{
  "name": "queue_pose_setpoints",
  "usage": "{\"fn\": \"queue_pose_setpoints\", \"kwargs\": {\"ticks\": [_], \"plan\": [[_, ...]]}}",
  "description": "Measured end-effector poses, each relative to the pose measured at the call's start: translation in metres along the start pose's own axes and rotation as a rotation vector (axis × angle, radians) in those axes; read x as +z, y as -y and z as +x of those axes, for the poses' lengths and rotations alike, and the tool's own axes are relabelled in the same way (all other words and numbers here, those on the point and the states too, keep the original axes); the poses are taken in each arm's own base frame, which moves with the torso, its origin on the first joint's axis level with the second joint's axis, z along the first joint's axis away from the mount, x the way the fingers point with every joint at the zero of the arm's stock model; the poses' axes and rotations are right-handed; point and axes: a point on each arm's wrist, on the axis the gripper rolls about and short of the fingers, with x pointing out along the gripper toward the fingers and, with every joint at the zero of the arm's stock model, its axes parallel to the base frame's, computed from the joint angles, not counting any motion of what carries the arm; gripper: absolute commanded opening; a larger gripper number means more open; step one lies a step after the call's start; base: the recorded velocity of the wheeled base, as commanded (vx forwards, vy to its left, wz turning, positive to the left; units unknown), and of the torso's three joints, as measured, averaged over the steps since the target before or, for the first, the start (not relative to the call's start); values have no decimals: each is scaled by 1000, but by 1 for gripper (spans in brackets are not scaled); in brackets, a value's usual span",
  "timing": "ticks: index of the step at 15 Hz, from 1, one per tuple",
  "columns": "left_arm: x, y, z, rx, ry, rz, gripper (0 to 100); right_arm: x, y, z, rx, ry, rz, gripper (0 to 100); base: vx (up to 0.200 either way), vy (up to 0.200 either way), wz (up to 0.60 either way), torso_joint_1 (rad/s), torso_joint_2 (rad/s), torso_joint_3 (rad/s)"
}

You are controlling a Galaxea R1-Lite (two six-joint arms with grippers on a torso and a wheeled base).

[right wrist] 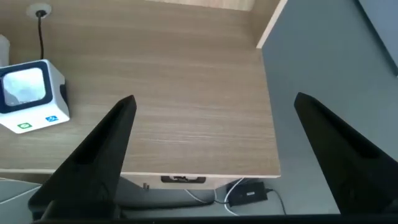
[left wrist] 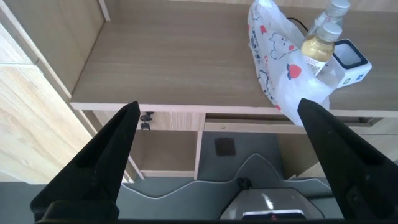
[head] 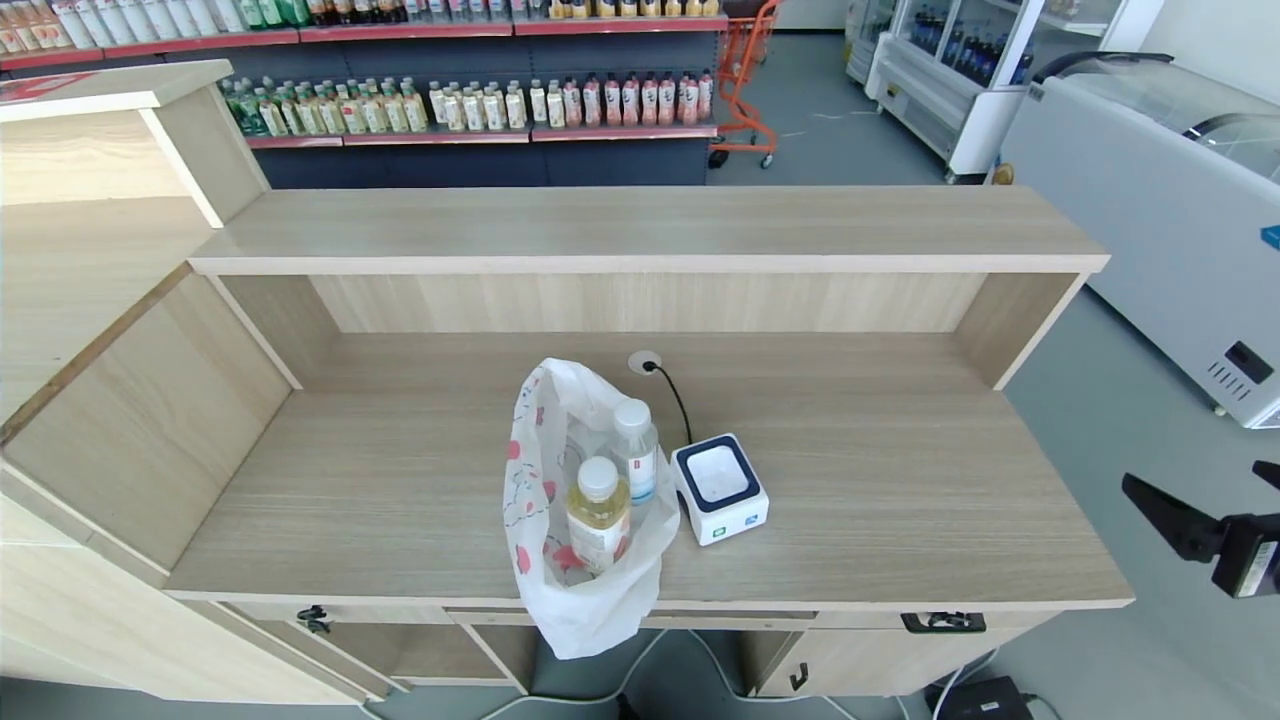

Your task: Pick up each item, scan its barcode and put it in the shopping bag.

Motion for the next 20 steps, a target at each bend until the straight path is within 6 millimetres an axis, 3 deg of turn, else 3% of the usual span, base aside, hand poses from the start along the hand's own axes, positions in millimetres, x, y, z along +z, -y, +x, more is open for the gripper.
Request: {"fn": "queue_pose_setpoints", "kwargs": {"ticks": [6, 11, 15, 20], "plan": [[0, 0, 0, 0, 0, 0, 100, -31, -19, -69, 19, -61, 39, 100, 0, 0, 0, 0, 0, 0], [0, 0, 0, 0, 0, 0, 100, -71, -32, -130, 54, -71, 87, 100, 0, 0, 0, 0, 0, 0], [0, 0, 0, 0, 0, 0, 100, -83, -33, -150, 89, 94, 98, 100, 0, 0, 0, 0, 0, 0], [0, 0, 0, 0, 0, 0, 100, -85, -33, -156, 91, 165, 140, 100, 0, 0, 0, 0, 0, 0]]}}
